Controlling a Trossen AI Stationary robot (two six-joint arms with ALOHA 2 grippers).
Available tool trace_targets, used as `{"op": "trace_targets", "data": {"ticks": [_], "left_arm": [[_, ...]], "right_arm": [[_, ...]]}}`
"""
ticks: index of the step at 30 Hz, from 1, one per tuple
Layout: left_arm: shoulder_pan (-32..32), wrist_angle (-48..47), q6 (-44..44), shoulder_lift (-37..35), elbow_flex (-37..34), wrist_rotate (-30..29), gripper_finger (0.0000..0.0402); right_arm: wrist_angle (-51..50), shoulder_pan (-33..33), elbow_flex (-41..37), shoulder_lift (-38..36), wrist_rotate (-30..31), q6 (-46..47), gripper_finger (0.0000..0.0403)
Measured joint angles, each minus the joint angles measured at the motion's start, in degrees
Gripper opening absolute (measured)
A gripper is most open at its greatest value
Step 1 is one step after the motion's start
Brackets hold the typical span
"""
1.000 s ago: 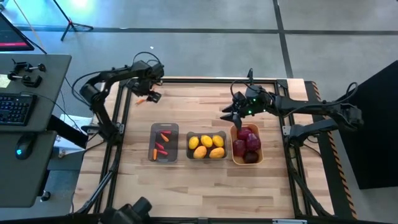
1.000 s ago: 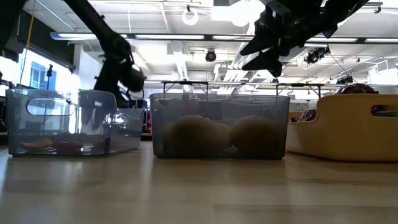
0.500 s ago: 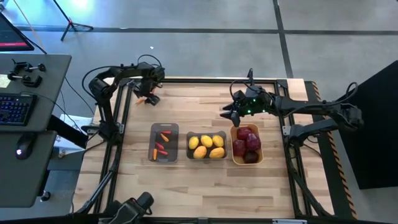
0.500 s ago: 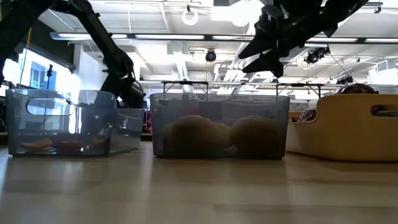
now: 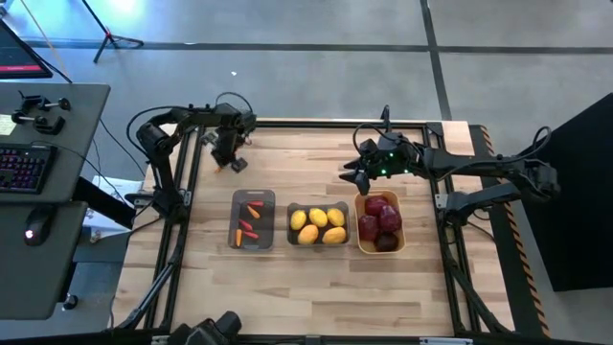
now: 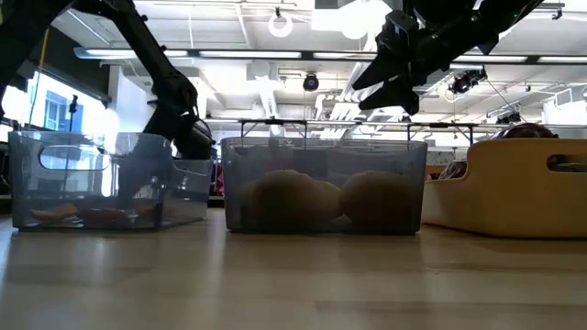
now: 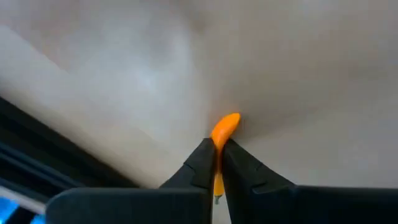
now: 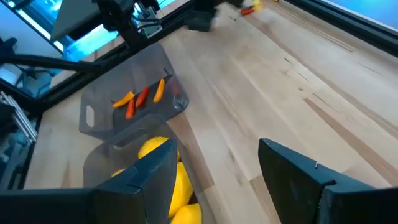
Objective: Sort produce into baskets
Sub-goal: Put the yellow chili pepper into the left black bin
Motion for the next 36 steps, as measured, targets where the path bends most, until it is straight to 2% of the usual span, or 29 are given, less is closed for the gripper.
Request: {"op": "trace_targets", "data": {"ticks": [2, 4, 6, 9, 12, 17, 22, 25, 30, 36], "left_arm": [[-1.59, -2.75, 0.05, -2.54, -0.11, 1.66, 0.0009], [-2.28, -0.94, -3.53, -7.43, 0.18, 2.04, 0.0005], [-2.16, -0.08, -8.08, -13.24, -0.50, 2.70, 0.0003], [-4.98, 3.79, -14.36, -23.76, -1.08, 7.58, 0.0002], [-11.10, 2.81, -21.12, -33.16, -1.95, 8.71, 0.0001], [-27.32, 3.56, -36.74, -43.34, -1.98, 10.51, 0.0001], [-43.54, 5.72, -52.72, -44.50, -1.98, 9.60, 0.0002], [-49.93, 6.09, -60.06, -41.98, -2.02, 7.87, 0.0011], [-54.19, 6.31, -64.49, -36.18, -2.77, 9.22, 0.0045], [-53.38, 8.74, -62.81, -31.65, -2.77, 12.18, 0.0119]], "right_arm": [[-0.56, 0.00, 0.02, 0.00, 0.03, -1.08, 0.0216], [-1.09, 0.00, 0.02, 0.00, 0.04, -2.42, 0.0216], [-1.89, 0.00, 0.02, 0.00, 0.73, -3.49, 0.0216], [-2.69, -0.20, 0.02, 0.02, 1.89, -3.57, 0.0216], [-3.61, -0.20, 0.02, 0.02, 3.03, -3.59, 0.0216], [-7.04, -0.20, 0.02, 0.02, 3.13, -5.47, 0.0216], [-8.35, -0.24, 0.02, 0.02, 4.73, -9.56, 0.0216], [-8.32, -0.28, 0.02, 0.02, 6.90, -9.98, 0.0216], [-8.33, -0.31, 0.02, 0.02, 7.93, -9.70, 0.0216], [-8.70, -0.31, 0.02, -0.13, 6.46, -8.51, 0.0216]]}}
